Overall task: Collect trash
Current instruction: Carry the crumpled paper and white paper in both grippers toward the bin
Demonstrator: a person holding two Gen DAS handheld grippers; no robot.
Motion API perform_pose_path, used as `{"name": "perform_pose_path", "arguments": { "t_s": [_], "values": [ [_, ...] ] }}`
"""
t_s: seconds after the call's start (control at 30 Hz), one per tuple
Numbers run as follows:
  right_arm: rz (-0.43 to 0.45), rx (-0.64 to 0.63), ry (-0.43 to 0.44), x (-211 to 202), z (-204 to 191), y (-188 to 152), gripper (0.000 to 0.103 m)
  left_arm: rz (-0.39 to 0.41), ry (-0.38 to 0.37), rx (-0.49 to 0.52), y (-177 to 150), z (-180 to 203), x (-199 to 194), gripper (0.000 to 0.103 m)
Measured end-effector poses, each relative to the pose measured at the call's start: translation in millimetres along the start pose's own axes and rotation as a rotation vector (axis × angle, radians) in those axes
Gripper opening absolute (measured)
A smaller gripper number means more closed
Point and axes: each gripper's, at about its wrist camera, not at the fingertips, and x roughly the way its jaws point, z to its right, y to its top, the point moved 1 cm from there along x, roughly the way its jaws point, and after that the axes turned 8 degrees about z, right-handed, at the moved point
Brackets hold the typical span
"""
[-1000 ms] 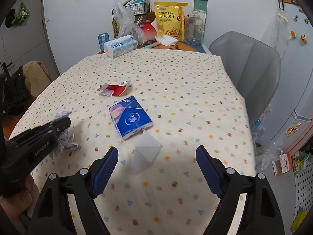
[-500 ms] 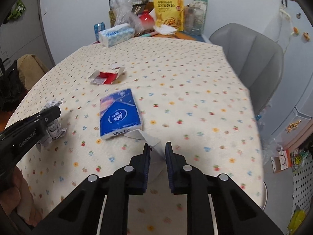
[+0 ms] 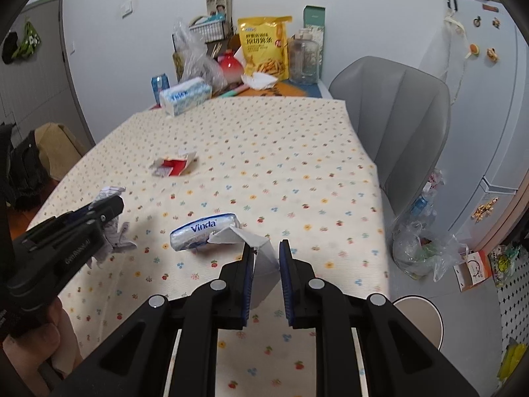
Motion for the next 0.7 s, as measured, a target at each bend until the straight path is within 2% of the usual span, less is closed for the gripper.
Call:
{"name": "perform_pose_path", "arguments": {
  "t_s": [0.07, 0.1, 0.43, 0.7],
  "values": [
    [0.012, 0.012, 0.004, -7.1, 3.6, 0.8, 0.015, 0.006, -0.005, 0.008, 1.9, 6.2, -3.7, 0.022],
    [0.019, 0.019, 0.008, -10.9, 6.1, 1.4, 0.011, 0.009, -0.007, 0.013, 2.7, 9.1, -6.1, 0.022],
    [0.038, 0.059, 0.012, -24.8, 27.3, -1.5, 0.011, 0.017, -0.028, 0.061, 5.1, 38.6, -14.0, 0.022],
    [0.049, 0.102, -0.032, -36.6, 59.4, -6.3, 0.011, 0.018, -0.072, 0.103, 6.0, 74.8, -11.5, 0.022]
  ]
}}
